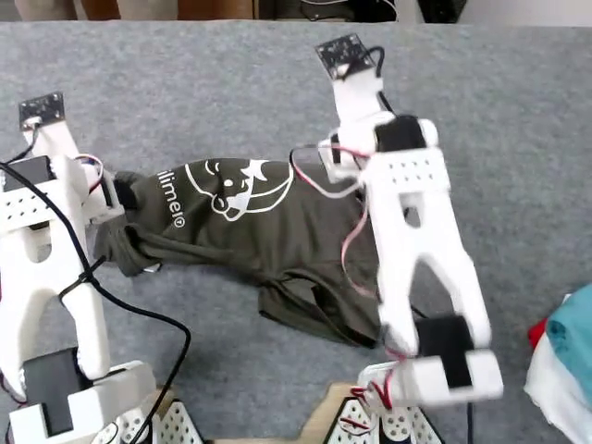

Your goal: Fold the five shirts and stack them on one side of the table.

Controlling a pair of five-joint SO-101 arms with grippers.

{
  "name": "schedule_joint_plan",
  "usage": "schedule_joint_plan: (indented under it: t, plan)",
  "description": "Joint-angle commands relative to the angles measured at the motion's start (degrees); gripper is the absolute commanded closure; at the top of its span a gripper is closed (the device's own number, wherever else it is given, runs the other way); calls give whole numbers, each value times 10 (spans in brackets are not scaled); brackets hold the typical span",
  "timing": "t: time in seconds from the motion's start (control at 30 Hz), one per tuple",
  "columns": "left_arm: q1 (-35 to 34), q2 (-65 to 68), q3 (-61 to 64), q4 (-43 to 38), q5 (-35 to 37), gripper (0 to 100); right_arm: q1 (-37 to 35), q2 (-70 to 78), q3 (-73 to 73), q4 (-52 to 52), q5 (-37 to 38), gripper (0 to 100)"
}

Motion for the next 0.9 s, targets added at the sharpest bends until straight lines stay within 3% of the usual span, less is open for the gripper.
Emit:
schedule_joint_plan:
  t: [0.0,0.23,0.37,0.7,0.87]
  plan:
    - [-6,-1,-21,-55,27,736,7,87,-92,-10,-25,853]
    - [-6,72,4,-150,71,740,5,227,-190,-10,-65,857]
    - [-9,153,-14,-178,68,818,5,275,-216,-10,-74,857]
    - [-4,327,-150,-178,69,979,8,335,-293,41,-89,857]
    - [-4,385,-220,-177,71,981,8,372,-340,66,-89,861]
